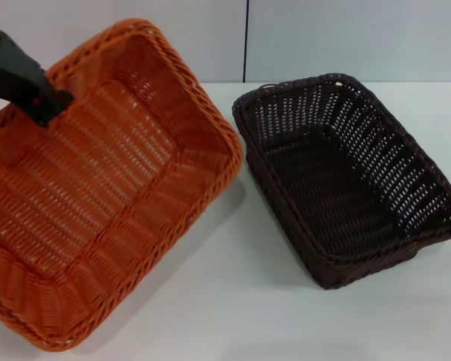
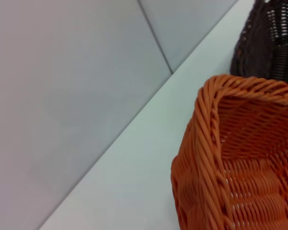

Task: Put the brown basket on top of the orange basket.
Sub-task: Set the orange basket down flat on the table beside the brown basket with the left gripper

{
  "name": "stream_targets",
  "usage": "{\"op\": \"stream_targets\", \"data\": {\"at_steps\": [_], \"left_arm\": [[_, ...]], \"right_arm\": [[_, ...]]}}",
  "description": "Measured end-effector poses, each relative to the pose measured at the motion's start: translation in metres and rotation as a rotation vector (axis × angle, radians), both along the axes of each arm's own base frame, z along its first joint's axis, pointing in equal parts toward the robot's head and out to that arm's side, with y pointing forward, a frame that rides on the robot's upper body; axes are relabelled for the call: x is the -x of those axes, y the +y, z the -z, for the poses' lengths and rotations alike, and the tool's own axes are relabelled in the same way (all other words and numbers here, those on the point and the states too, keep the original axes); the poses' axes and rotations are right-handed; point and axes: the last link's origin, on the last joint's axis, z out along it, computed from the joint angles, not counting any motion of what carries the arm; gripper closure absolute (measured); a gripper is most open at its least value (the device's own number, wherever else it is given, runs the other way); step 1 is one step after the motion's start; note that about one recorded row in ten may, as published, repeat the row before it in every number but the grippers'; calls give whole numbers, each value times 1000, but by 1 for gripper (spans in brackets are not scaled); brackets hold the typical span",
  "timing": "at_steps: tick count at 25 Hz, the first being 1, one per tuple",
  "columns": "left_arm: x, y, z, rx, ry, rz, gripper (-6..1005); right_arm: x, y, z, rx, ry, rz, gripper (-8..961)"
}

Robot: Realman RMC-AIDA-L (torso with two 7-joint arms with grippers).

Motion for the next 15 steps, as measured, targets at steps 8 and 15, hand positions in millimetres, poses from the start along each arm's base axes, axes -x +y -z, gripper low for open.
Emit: {"op": "stream_targets", "data": {"at_steps": [8,15], "left_arm": [[-9,1,16,70,50,51,847],[-11,-1,24,99,74,78,847]], "right_arm": [[-3,-1,0,8,3,17,119],[-4,-3,2,12,7,26,119]]}}
